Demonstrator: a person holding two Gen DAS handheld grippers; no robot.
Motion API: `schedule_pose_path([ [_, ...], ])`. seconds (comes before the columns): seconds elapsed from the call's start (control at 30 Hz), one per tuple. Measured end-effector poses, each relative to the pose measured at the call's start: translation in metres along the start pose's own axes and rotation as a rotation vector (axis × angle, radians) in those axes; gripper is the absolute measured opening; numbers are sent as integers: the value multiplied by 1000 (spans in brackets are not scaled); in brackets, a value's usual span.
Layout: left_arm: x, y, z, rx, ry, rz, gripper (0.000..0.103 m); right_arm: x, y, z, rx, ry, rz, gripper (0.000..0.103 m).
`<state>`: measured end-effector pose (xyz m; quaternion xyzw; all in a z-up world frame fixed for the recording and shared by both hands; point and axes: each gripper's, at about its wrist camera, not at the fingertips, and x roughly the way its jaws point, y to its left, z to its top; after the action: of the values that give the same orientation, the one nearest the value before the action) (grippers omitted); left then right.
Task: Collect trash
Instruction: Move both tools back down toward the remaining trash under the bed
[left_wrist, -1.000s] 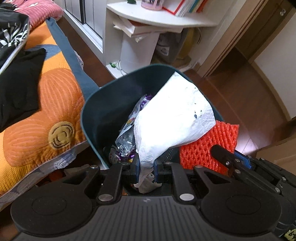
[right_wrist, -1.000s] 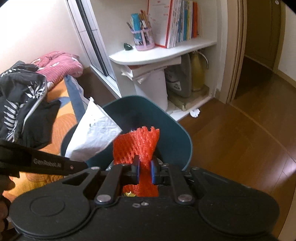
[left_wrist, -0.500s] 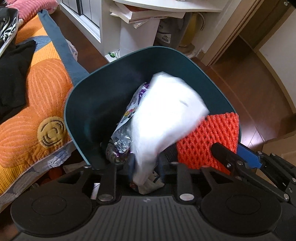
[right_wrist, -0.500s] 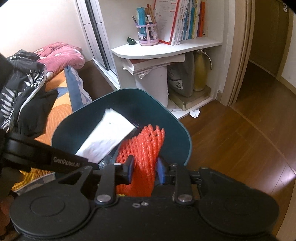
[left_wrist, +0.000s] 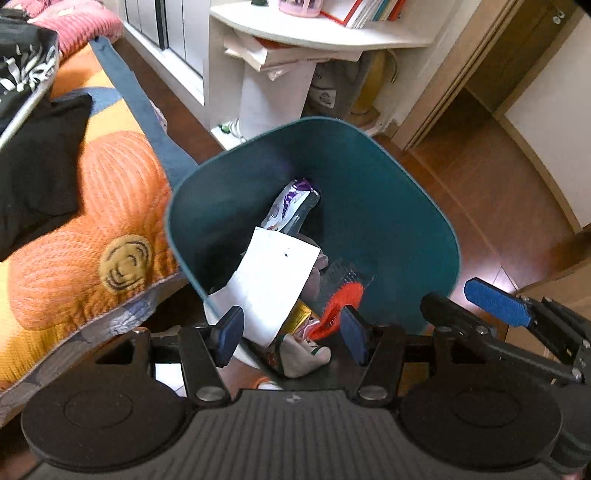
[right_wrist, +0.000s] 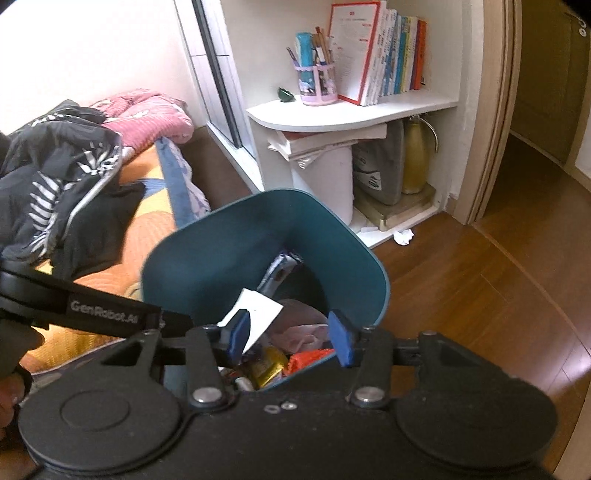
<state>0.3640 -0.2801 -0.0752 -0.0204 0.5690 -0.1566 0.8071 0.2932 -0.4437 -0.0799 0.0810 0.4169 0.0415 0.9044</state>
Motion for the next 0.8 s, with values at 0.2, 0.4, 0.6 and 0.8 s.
schedule_pose_path([
  [0.2,-43,17,-18,5,-49,-9,57,-29,24,3,-22,-16,49,48],
  [0.4,-87,41,-40,-6,-99,-9,57,-57,61,4,-74,-41,110,49],
  [0.6,-131,73,-65,-14,-144,-5,57,-78,96,0,-102,-56,179,49],
  [0.8,-166,114,-97,-53,-188,16,65,-85,136,-11,-135,-47,256,50],
])
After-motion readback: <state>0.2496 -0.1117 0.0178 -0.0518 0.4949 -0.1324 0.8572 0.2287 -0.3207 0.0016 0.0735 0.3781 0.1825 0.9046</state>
